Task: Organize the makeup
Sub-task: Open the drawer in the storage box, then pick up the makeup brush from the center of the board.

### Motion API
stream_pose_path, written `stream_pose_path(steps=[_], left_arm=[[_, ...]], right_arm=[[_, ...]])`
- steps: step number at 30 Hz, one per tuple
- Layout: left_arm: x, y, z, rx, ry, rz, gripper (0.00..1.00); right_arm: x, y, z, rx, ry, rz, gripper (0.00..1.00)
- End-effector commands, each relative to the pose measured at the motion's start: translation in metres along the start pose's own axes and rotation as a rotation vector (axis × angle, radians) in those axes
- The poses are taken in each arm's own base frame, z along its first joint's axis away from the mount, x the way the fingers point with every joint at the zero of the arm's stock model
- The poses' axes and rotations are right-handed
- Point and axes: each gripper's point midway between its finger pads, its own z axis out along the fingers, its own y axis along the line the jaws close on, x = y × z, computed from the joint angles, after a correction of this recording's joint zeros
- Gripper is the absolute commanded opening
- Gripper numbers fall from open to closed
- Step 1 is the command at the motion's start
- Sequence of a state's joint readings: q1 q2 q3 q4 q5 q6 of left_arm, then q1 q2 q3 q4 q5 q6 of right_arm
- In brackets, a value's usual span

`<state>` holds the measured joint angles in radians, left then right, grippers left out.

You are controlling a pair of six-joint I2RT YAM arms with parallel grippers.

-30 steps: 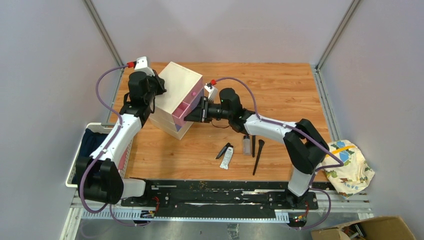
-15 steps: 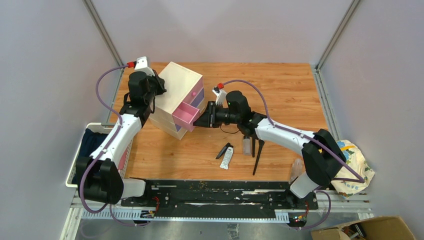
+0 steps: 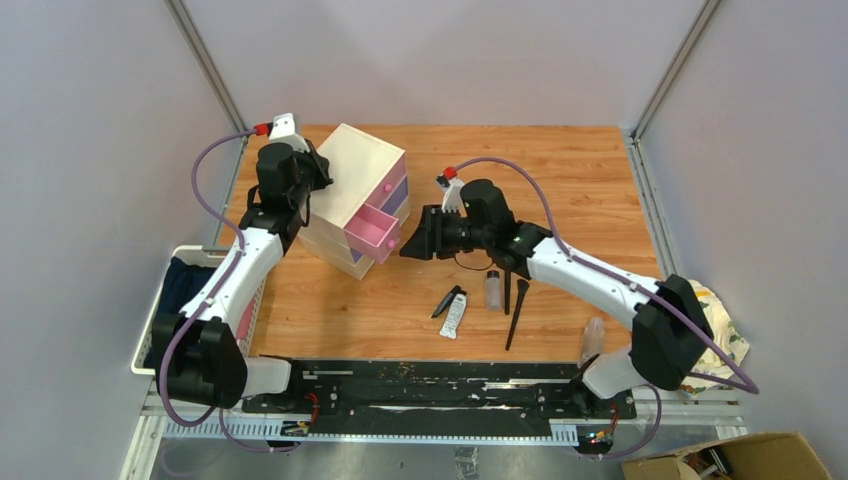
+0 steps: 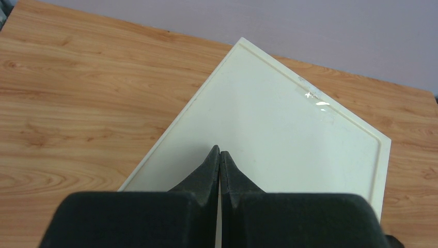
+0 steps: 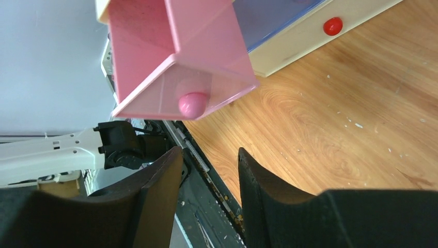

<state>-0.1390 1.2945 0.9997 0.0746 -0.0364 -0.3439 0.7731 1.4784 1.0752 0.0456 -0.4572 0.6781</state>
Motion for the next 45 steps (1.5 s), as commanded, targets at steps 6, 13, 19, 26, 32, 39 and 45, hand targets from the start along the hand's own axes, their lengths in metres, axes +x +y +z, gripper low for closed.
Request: stream_pose_path(steps=[6,13,19,26,32,39,45], left_arm=[[0.039,0.009,-0.001,-0.022,0.123,0.022,0.0],[0.038,0.007,-0.002,-0.011,0.123,0.016,0.0],[0.04,0.005,-0.002,-0.003,0.128,0.009,0.0],[0.039,0.002,-0.004,0.003,0.126,0.008,0.0],[0.042,-0.002,-0.004,0.026,0.137,0.007,0.0],[0.041,-0.002,-0.002,0.029,0.122,0.01,0.0],[0.043,-0.001,-0.002,0.025,0.126,0.01,0.0]], right_arm=[[0.007,-0.037,-0.07,0.329,-0.039,-0.09,0.44],[0.007,-0.078,-0.15,0.683,-0.123,-0.123,0.44],[0.023,-0.11,-0.184,0.925,-0.063,-0.11,0.44],[0.059,-0.162,-0.18,1.122,0.099,-0.003,0.42],[0.081,-0.203,-0.16,1.148,0.2,0.088,0.34],[0.076,-0.228,-0.132,1.075,0.238,0.147,0.27],[0.086,-0.238,-0.117,1.039,0.277,0.178,0.27]])
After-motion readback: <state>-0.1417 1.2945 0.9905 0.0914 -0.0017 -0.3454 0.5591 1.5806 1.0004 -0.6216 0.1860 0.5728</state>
